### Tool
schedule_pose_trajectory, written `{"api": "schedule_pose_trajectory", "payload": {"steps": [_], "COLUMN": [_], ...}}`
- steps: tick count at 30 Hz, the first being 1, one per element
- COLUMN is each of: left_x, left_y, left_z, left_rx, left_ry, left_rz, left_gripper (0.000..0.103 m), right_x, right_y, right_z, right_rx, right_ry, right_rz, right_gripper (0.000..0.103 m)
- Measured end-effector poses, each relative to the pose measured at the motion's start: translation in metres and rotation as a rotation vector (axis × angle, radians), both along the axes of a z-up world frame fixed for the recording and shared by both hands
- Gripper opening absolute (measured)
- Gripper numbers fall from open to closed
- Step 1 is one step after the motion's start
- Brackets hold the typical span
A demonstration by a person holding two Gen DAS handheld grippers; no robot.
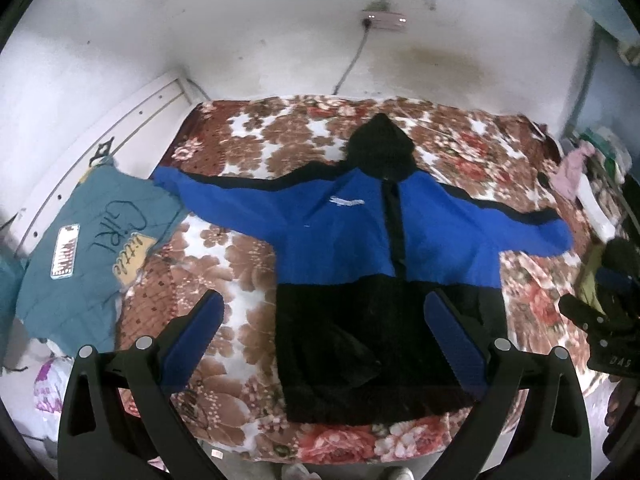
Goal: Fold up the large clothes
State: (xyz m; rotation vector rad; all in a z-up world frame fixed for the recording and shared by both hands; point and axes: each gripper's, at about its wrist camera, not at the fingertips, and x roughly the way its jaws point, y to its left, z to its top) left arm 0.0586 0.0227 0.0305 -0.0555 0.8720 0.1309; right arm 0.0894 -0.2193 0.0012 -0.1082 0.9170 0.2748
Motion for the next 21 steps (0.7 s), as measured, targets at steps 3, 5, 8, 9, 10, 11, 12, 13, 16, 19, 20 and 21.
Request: {"api": "schedule_pose_trajectory", "payload": {"steps": [3,5,8,9,10,11,12,13,16,19,20,21], "left_x": [0.018,0.036,0.066,0.078,0.094,0.105,0.116,0.129,0.158,0.186,0.194,0.203], "left_y": [0.03,0.058,0.106,0.121,0.14,0.153,0.167,0.184,0.229,0.264,0.275,0.288], "left_z": [-0.006,-0.014,-0.027,-0.032,-0.04,-0.045,-0.05,-0.055,-0.063,-0.071,-0.075,-0.079], "left_rx": [-0.015,-0.047,-0.099,-0.119,-0.12,-0.103,-0.091,-0.078,-0.097,-0.073,-0.08,-0.097], "left_ry": [0.005,0.016,0.019,0.016,0.017,0.021,0.029,0.042,0.052,0.061,0.066,0.07], "left_rz": [0.032,0.048,0.067,0.065,0.06,0.055,0.051,0.049,0.043,0.024,0.025,0.027], "left_gripper": [0.098,0.098,0.098,0.098,0.098,0.098,0.098,0.098,0.098,0.098,0.098,0.098], "right_x": [0.022,0.042,0.073,0.085,0.095,0.103,0.115,0.123,0.149,0.176,0.183,0.189], "right_y": [0.023,0.048,0.091,0.109,0.126,0.138,0.156,0.168,0.208,0.246,0.257,0.265], "right_z": [-0.006,-0.013,-0.023,-0.026,-0.029,-0.032,-0.034,-0.036,-0.041,-0.051,-0.055,-0.059], "right_rx": [-0.007,-0.016,-0.025,-0.027,-0.026,-0.022,-0.01,0.001,0.015,-0.001,0.001,0.002], "right_ry": [0.009,0.019,0.03,0.026,0.024,0.026,0.039,0.052,0.071,0.096,0.107,0.114], "right_rz": [0.011,0.014,0.021,0.019,0.013,0.006,-0.01,-0.02,-0.041,-0.065,-0.072,-0.075], "right_gripper": [0.099,0.099,0.099,0.099,0.099,0.099,0.099,0.099,0.099,0.099,0.099,0.099]}}
